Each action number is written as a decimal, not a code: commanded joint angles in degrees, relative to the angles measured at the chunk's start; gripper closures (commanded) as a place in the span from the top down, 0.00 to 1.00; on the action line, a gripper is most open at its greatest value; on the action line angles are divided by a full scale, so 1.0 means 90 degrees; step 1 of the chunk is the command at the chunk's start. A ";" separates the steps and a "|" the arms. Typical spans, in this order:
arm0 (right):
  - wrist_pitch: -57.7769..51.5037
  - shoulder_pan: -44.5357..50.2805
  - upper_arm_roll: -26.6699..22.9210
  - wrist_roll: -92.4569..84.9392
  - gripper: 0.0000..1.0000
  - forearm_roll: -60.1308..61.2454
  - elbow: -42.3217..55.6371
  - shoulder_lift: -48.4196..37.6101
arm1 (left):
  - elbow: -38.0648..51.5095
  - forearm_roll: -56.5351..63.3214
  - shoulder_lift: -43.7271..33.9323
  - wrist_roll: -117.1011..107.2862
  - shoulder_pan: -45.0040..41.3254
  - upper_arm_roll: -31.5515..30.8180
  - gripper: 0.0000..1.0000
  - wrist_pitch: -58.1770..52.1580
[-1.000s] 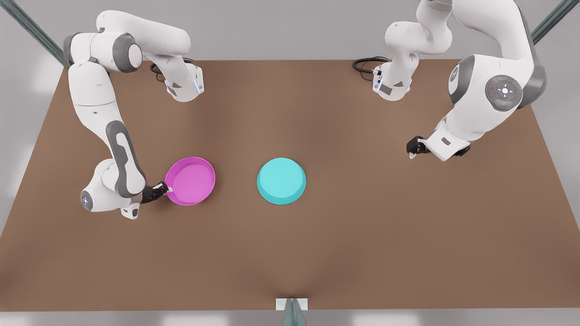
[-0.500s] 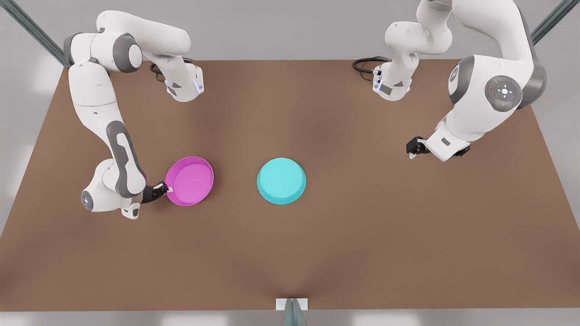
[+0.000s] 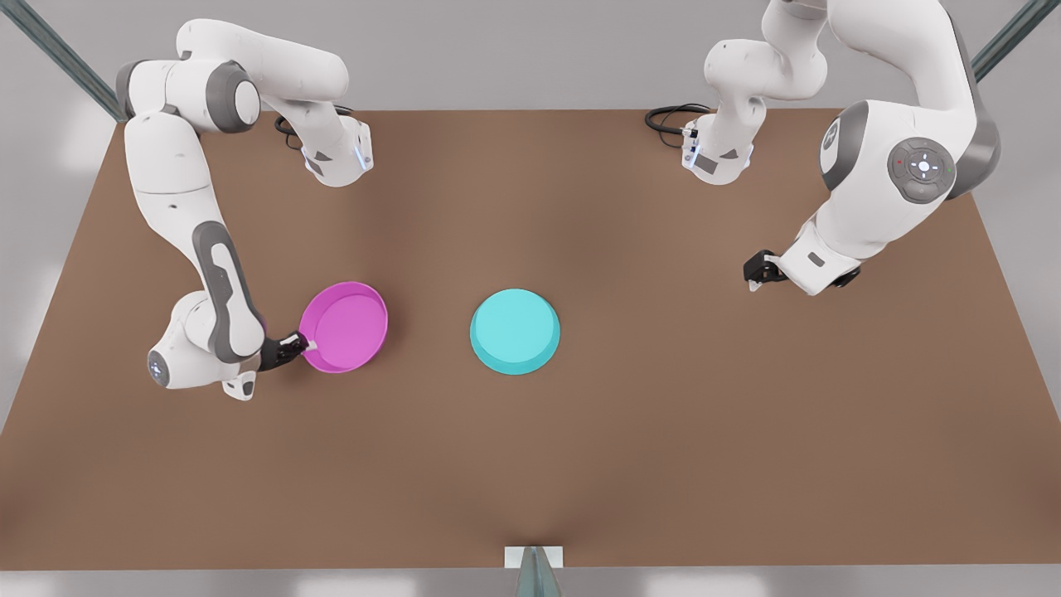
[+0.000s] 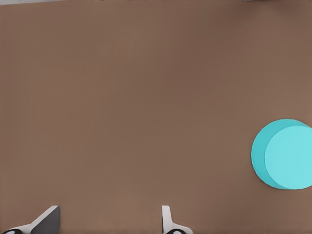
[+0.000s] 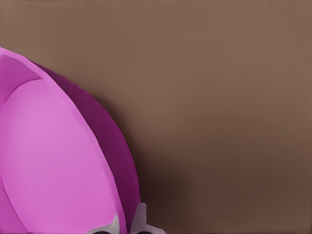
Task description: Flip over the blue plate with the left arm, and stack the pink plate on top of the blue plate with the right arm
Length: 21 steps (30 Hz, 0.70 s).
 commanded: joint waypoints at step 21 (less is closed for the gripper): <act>0.0011 0.0556 0.0041 0.0734 0.27 0.0382 0.0019 -0.0185 | 0.0000 -0.0019 -0.0059 0.0044 0.0000 0.0000 1.00 -0.0053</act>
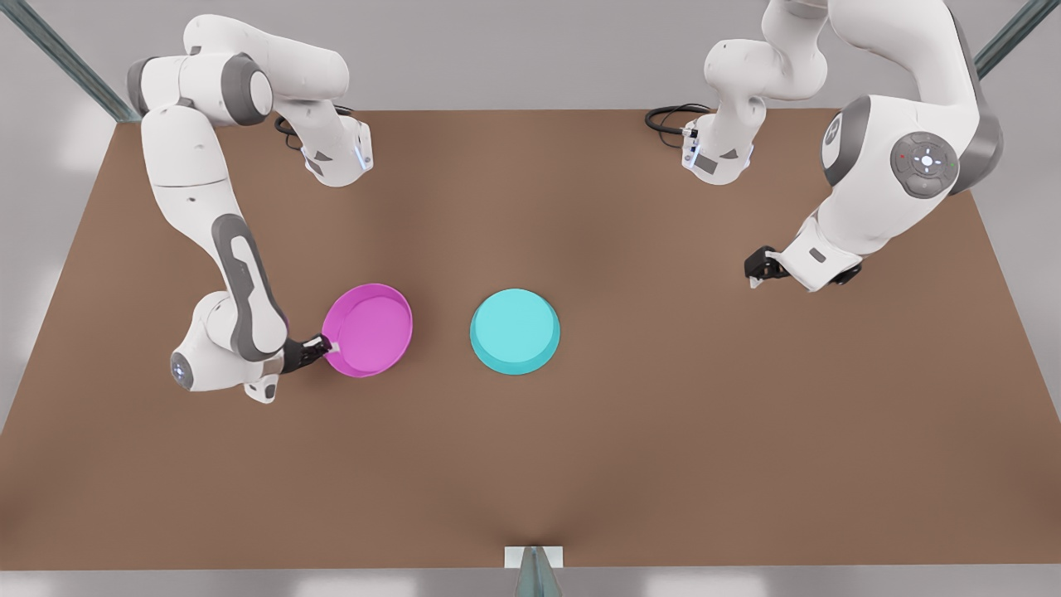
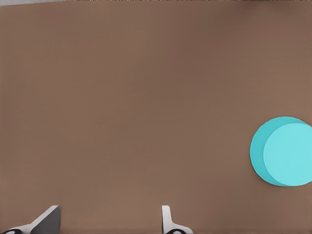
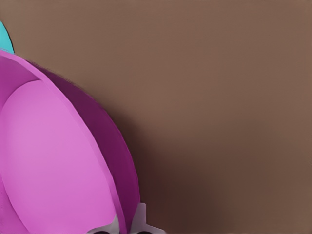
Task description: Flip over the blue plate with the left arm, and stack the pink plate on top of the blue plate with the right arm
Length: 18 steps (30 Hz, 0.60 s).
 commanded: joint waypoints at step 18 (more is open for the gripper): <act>0.0053 0.0966 -0.0036 0.1147 0.27 0.0542 0.0116 -0.0185 | -0.0010 -0.0002 -0.0020 0.0010 0.0000 0.0010 1.00 -0.0059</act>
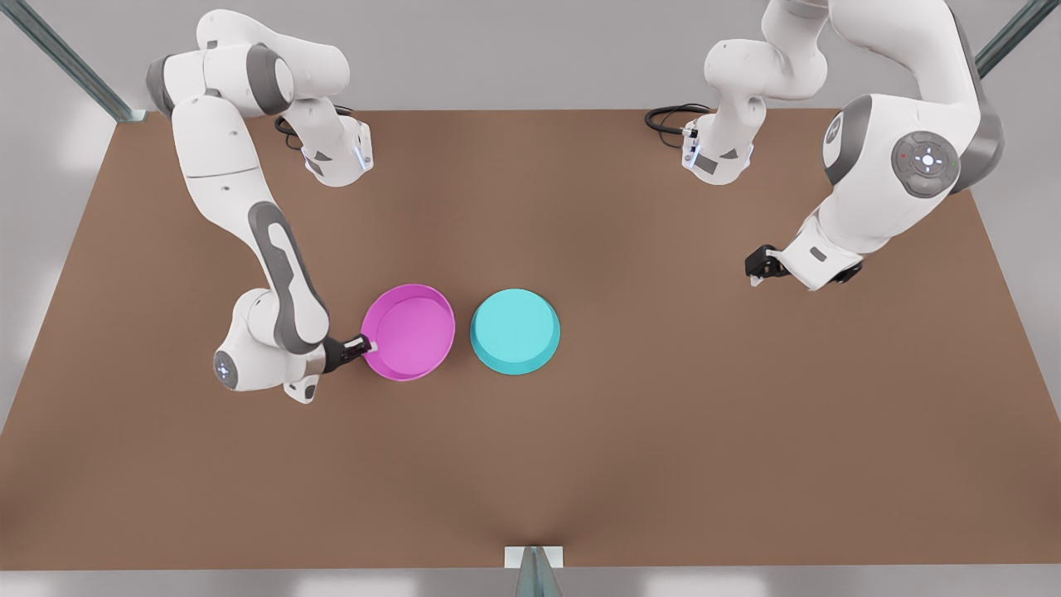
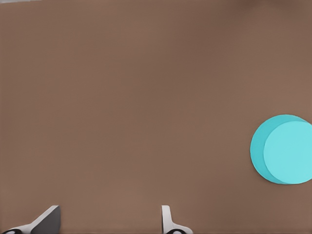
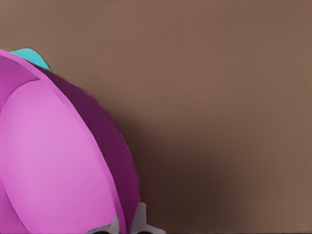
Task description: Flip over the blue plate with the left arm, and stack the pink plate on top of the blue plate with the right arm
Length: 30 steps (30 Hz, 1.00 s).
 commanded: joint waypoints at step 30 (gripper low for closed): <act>0.0390 0.1485 -0.0270 0.1198 0.27 0.0901 0.0235 0.0048 | 0.0001 0.0001 -0.0020 0.0010 0.0002 0.0049 1.00 -0.0049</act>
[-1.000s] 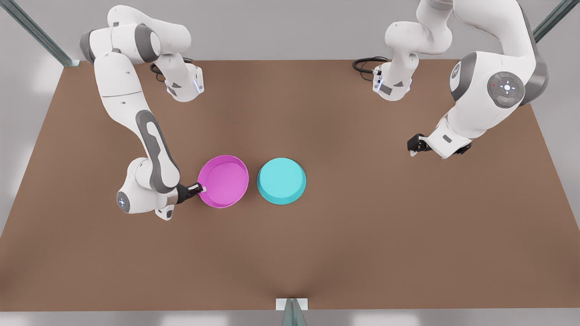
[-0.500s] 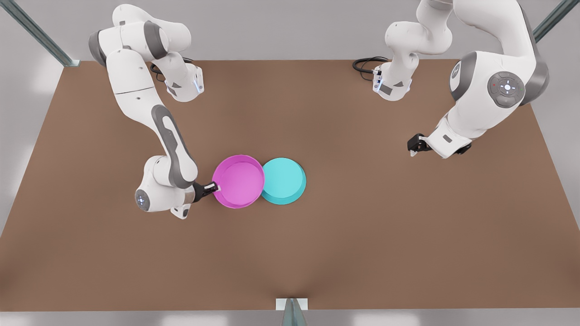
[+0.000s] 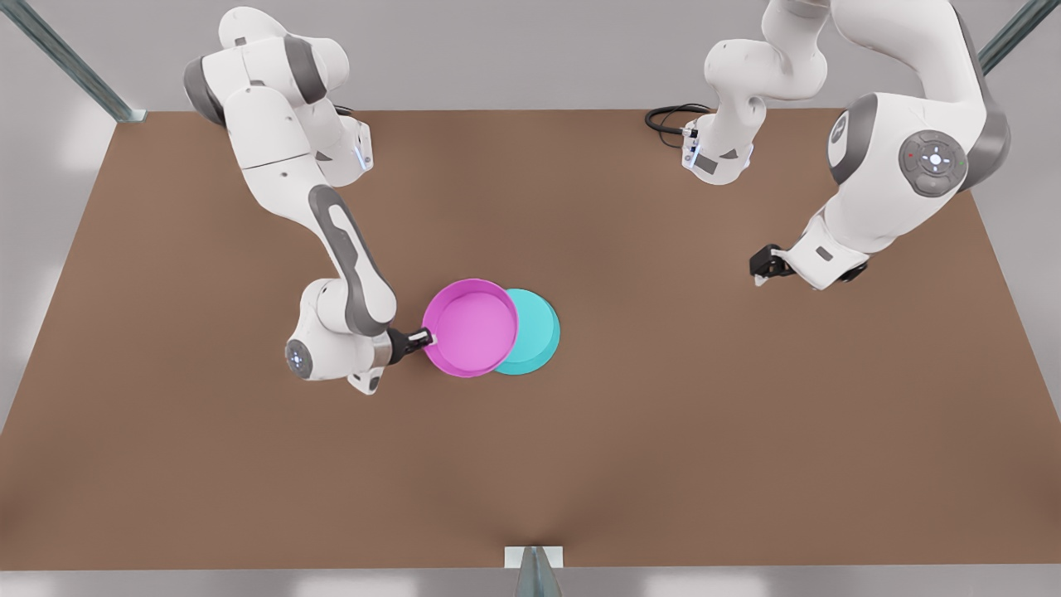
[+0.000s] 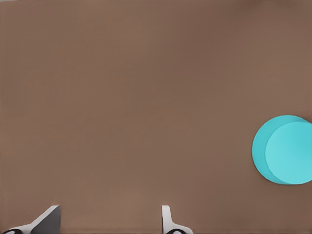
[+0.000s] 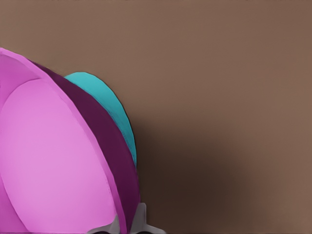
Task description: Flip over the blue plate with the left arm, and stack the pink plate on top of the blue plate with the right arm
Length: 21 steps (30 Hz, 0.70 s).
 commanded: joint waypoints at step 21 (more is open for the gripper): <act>0.0573 0.0933 -0.0115 0.0465 0.27 0.0501 0.0205 0.0307 | -0.0010 -0.0009 0.0019 0.0000 -0.0007 0.0010 1.00 0.0000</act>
